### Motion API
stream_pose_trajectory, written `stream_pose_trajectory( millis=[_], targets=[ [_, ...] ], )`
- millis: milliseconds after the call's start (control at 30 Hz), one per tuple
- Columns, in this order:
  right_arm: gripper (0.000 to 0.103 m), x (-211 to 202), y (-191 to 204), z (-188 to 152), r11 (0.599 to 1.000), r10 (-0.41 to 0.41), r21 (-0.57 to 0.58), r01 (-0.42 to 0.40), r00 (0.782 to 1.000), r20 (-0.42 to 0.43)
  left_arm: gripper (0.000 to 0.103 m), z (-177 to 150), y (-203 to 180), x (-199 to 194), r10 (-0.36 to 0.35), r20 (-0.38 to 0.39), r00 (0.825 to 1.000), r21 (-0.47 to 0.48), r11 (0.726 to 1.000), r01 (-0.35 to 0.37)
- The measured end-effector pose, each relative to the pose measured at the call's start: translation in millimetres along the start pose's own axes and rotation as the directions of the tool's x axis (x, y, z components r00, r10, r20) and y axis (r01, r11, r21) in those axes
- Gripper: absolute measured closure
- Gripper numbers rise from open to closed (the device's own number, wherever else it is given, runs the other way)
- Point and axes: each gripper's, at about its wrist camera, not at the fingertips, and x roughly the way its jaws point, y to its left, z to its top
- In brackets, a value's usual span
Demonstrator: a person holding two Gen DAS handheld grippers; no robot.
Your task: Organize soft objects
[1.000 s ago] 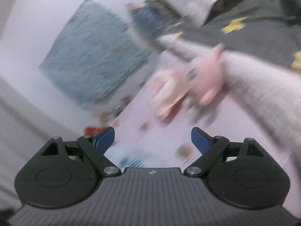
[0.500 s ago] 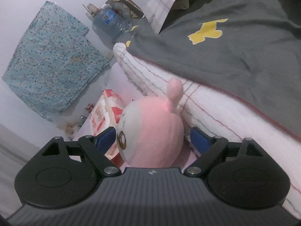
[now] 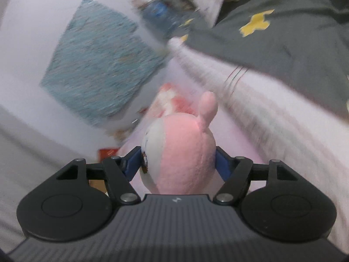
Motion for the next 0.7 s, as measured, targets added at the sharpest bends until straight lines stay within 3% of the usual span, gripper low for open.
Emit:
stream_pose_trajectory(
  millis=[100,200,367,467,533,700],
  targets=[
    [0.033,-29.8,10.2,-23.3,0.995,0.102,0.002,-0.102,0.992,-0.072,0.0,-1.5,-4.3,1.8,-0.028,-0.003,1.0,-0.002,1.0,0.028],
    [0.033,-43.5,18.0,-48.0,0.982,0.186,0.012,-0.186,0.967,-0.172,0.0,-3.6,-9.4,4.9,-0.054,-0.011,0.998,0.002,0.999,0.054],
    [0.032,-35.6,26.3,-80.2,0.974,0.208,-0.019,-0.227,0.921,-0.33,0.0,-8.5,-18.6,11.3,-0.096,-0.046,0.994,0.007,0.995,0.096],
    [0.032,-16.7,26.6,-91.0,0.968,0.218,-0.014,-0.249,0.872,-0.439,0.0,-9.9,-24.6,15.7,-0.111,-0.067,0.992,0.01,0.994,0.111],
    [0.031,-5.4,28.3,-95.2,0.972,0.179,-0.047,-0.23,0.855,-0.486,0.0,-10.9,-28.7,19.0,-0.114,-0.078,0.99,0.022,0.993,0.116],
    [0.027,16.2,40.6,-97.5,0.948,-0.077,-0.306,-0.087,0.871,-0.486,0.0,-10.7,-38.3,38.1,-0.122,-0.118,0.986,0.038,0.991,0.127]
  ],
)
